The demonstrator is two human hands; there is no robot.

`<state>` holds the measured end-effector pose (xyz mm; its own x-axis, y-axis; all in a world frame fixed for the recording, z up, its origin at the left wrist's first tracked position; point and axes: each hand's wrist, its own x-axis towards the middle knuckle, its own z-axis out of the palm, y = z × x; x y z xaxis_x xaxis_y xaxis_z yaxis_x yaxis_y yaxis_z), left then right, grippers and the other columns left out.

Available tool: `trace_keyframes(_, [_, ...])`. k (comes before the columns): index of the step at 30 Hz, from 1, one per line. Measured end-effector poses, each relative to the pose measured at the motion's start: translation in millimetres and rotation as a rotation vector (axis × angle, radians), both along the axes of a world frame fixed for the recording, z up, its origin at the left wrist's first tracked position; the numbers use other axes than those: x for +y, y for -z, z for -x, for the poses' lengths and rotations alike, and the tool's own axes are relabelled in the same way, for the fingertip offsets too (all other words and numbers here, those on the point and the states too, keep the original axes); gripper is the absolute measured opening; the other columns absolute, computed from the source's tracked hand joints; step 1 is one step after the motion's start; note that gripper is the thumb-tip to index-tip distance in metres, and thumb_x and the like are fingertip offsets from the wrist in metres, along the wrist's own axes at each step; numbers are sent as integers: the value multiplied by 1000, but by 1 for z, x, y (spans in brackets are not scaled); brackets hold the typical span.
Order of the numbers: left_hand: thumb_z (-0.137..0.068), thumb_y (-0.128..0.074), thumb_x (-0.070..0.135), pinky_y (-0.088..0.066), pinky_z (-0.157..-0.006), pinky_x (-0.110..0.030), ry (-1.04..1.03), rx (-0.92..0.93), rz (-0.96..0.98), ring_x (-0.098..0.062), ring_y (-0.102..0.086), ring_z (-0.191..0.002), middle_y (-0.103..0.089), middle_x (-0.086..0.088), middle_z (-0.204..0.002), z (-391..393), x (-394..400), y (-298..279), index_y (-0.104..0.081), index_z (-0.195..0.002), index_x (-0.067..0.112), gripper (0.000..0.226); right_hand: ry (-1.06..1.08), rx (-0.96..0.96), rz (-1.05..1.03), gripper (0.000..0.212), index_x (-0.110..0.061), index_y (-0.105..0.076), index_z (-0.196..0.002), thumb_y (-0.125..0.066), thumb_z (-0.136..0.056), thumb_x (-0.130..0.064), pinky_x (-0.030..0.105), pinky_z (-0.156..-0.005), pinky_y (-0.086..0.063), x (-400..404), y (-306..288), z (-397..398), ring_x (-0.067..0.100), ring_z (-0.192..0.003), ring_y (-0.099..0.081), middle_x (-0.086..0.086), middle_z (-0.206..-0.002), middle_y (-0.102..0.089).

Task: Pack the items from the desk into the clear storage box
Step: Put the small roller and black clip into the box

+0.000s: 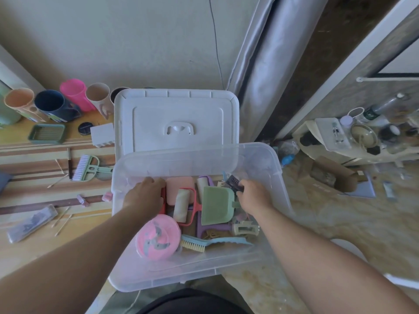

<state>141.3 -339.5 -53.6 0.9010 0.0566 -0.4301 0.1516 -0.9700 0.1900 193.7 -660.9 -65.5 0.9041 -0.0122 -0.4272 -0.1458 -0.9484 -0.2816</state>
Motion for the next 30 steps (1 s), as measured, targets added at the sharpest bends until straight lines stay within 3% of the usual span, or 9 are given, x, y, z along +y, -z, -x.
trace_keyframes(5, [-88,-56,16,-56,-78,-43,-37,33,37,-31,-62,-101,-54,-5,-114,-1,3,-5,-60,-129,31,44,-98,-5,-26,33,-25,-61,-126,-57,-94,-16,32,-65,-52,0,-4,6,23,-100,-61,-7,-134,-51])
trace_keyframes(7, [-89,-56,19,-56,-79,-42,-37,33,54,-30,-62,-101,-54,-5,-116,0,1,-8,-58,-130,29,43,-178,-64,65,28,-27,-58,-121,-56,-94,-18,41,-78,-56,4,-6,10,25,-111,-54,-9,-136,-44])
trace_keyframes(10, [-88,-60,27,-52,-85,-39,-20,62,107,-29,-59,-112,-53,-6,-133,5,-2,-16,-51,-140,30,53,-251,-50,106,32,-23,-57,-125,-54,-94,-22,44,-89,-53,8,-5,16,27,-120,-48,-6,-137,-46])
trace_keyframes(14, [-83,-66,32,-48,-100,-42,6,116,222,-30,-49,-132,-37,-7,-154,16,-2,-30,-34,-154,29,77,-255,32,83,49,-20,-49,-141,-60,-94,-26,46,-94,-53,18,-10,20,30,-130,-48,-3,-147,-44])
trace_keyframes(17, [-84,-67,28,-49,-104,-43,13,-105,382,-26,-50,-131,-36,-2,-153,22,6,-51,-39,-151,31,73,-239,-259,-100,50,-15,-54,-136,-65,-87,-16,43,-97,-50,47,-29,22,32,-124,-52,1,-139,-52])
trace_keyframes(20, [-88,-70,22,-46,-95,-27,-23,-435,476,-13,-52,-120,-43,3,-147,29,28,-81,-50,-144,29,59,-318,-491,-275,47,-8,-63,-131,-71,-85,-9,46,-107,-45,101,-55,23,36,-125,-52,11,-133,-61])
trace_keyframes(22, [-89,-72,23,-45,-92,-22,-97,-560,511,-8,-50,-115,-46,6,-141,34,55,-96,-54,-139,29,54,-381,-574,-388,47,-8,-64,-130,-71,-84,-8,44,-108,-44,145,-74,22,35,-124,-51,12,-130,-60])
trace_keyframes(25, [-89,-71,22,-49,-97,-34,-266,-584,506,-12,-50,-117,-47,9,-134,45,115,-89,-56,-134,31,49,-500,-677,-486,41,-7,-67,-123,-69,-82,-6,39,-103,-44,215,-93,20,34,-114,-54,12,-121,-62])
trace_keyframes(30, [-85,-71,23,-39,-107,-45,-517,-320,301,-28,-43,-130,-46,-4,-141,79,227,-36,-51,-141,31,60,-693,-610,-571,33,-7,-71,-114,-65,-82,-4,39,-84,-54,337,-93,35,30,-103,-58,8,-111,-63])
